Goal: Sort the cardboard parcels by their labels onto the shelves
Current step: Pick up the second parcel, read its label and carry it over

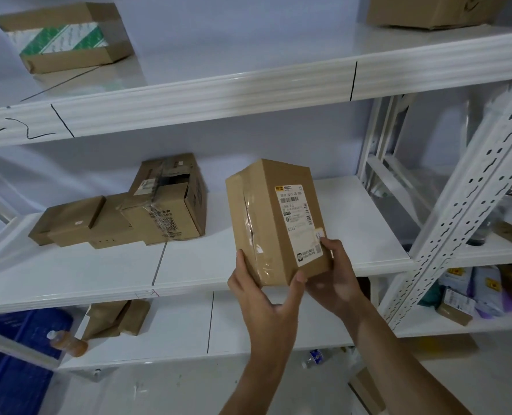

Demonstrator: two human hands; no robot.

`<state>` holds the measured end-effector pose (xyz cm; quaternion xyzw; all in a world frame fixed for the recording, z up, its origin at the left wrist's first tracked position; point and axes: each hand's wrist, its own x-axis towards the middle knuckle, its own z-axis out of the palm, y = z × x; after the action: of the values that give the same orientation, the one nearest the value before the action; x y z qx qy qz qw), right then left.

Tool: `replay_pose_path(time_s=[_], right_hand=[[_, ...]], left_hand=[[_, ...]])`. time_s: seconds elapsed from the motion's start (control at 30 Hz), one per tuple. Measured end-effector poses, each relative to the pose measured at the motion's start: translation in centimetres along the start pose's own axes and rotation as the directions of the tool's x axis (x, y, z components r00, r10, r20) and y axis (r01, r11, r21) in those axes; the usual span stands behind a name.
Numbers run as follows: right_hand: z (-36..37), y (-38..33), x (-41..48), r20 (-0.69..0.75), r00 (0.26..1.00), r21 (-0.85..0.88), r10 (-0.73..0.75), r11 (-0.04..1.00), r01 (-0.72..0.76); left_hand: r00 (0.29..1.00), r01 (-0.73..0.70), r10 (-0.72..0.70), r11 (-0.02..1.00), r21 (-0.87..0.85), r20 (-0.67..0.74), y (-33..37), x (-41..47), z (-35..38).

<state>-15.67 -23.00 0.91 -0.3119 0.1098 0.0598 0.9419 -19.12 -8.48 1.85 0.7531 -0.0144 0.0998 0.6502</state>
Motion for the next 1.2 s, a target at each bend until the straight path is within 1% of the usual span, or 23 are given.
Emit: replay_pose_path(time_s=[0.03, 0.1, 0.3, 0.37, 0.43, 0.5, 0.6, 0.7, 0.77, 0.8, 0.87, 0.9, 0.97, 1.07, 1.2], right_hand=[[-0.1, 0.1, 0.0, -0.010, 1.000, 0.034, 0.011, 0.999, -0.011], [-0.1, 0.0, 0.0, -0.022, 1.000, 0.036, 0.014, 0.999, -0.013], [1.5, -0.8, -0.2, -0.101, 0.988, -0.186, -0.118, 0.978, 0.098], [2.5, -0.9, -0.4, -0.142, 0.975, -0.245, -0.173, 0.960, 0.135], [3.4, -0.5, -0.5, -0.161, 0.955, -0.369, -0.251, 0.912, 0.177], [4.1, 0.0, -0.8, -0.130, 0.927, -0.529, -0.351, 0.815, 0.234], [4.8, 0.6, -0.9, -0.070, 0.861, -0.738, -0.504, 0.607, 0.295], [5.9, 1.8, -1.3, -0.017, 0.779, -0.816, -0.626, 0.459, 0.351], [6.4, 2.8, -1.6, 0.031, 0.727, -0.852, -0.686, 0.361, 0.378], [6.5, 3.2, -1.7, 0.052, 0.709, -0.872, -0.704, 0.314, 0.376], [6.7, 3.6, -1.8, 0.074, 0.690, -0.901, -0.720, 0.249, 0.356], [6.7, 3.6, -1.8, 0.078, 0.688, -0.908, -0.722, 0.234, 0.348], [6.6, 3.5, -1.7, 0.070, 0.695, -0.905, -0.715, 0.247, 0.345], [6.0, 3.0, -1.7, 0.045, 0.730, -0.874, -0.682, 0.327, 0.359], [5.5, 1.5, -2.2, 0.010, 0.798, -0.816, -0.603, 0.457, 0.355]], left_hand=[[1.000, -0.010, 0.010, 1.000, 0.008, 0.000, 0.1, 0.0, 0.1], [1.000, -0.006, 0.005, 1.000, 0.010, 0.010, 0.0, 0.1, 0.1], [0.998, 0.010, -0.009, 1.000, -0.020, 0.068, -1.0, 1.8, -0.6], [0.994, 0.048, -0.042, 0.997, -0.059, 0.105, -1.3, 2.8, -1.0], [0.984, 0.113, -0.094, 0.987, -0.116, 0.154, -1.6, 4.0, -1.4], [0.965, 0.211, -0.174, 0.960, -0.187, 0.195, -1.6, 5.0, -1.7], [0.912, 0.399, -0.321, 0.842, -0.363, 0.255, -1.3, 5.8, -2.1], [0.869, 0.495, -0.385, 0.711, -0.500, 0.311, -1.5, 6.1, -1.9], [0.843, 0.538, -0.402, 0.622, -0.568, 0.358, -1.5, 6.0, -1.6], [0.831, 0.556, -0.404, 0.580, -0.595, 0.382, -1.6, 5.9, -1.5], [0.819, 0.572, -0.399, 0.534, -0.622, 0.411, -1.8, 5.9, -1.6], [0.819, 0.573, -0.395, 0.534, -0.621, 0.416, -1.9, 6.0, -1.6], [0.820, 0.573, -0.395, 0.559, -0.600, 0.415, -2.0, 6.1, -1.8], [0.835, 0.549, -0.406, 0.638, -0.540, 0.370, -1.9, 6.2, -1.9], [0.870, 0.492, -0.396, 0.734, -0.468, 0.293, -1.3, 6.2, -1.8]])
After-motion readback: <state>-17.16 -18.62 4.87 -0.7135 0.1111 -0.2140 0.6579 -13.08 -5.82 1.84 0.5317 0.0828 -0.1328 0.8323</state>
